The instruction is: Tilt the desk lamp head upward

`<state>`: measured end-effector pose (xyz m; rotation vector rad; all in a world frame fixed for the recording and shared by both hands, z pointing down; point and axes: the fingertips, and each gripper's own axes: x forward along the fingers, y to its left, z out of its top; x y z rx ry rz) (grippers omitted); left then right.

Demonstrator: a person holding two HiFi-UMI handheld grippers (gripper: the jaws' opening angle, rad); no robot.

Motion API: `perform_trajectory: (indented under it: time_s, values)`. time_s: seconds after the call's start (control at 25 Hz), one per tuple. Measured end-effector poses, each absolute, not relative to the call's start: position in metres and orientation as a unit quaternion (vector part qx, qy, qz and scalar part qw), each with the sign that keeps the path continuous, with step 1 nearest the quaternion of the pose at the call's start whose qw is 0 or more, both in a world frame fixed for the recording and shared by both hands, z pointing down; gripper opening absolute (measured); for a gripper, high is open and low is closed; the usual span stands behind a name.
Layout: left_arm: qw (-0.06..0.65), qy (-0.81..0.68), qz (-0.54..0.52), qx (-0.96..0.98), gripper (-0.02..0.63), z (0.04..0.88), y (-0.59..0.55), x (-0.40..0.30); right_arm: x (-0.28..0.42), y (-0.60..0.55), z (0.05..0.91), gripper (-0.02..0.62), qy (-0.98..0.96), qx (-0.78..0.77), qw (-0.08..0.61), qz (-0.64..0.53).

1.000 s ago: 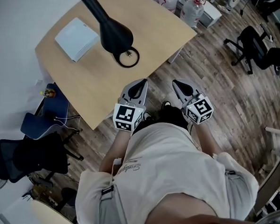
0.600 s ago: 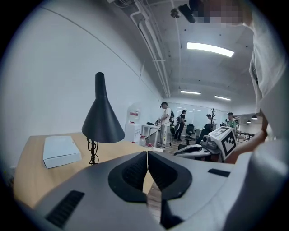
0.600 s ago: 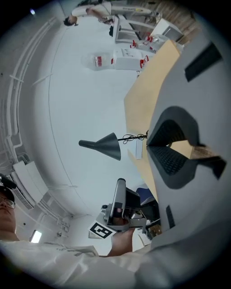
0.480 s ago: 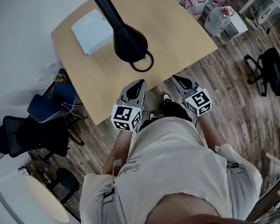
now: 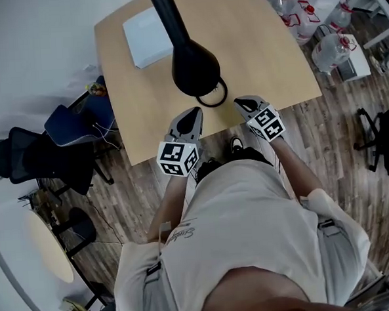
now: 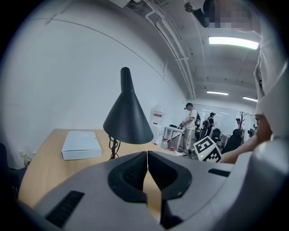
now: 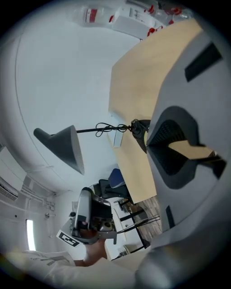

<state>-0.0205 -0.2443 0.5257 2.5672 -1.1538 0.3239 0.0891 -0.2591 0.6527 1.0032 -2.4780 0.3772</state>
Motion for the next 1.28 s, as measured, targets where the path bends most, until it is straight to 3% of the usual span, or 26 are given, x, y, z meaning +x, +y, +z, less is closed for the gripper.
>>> perform_trajectory:
  time_s: [0.52,1.28]
  values:
    - [0.162,-0.449,0.102,0.873,0.017,0.537,-0.274,-0.025,0.053,-0.296,0.750,-0.005,-0.891,0.257,0.332,0.173]
    - [0.161,-0.442,0.073,0.879,0.017,0.535,-0.289,-0.014,0.046,-0.317,0.781,-0.005,-0.857,0.232,0.383,0.255]
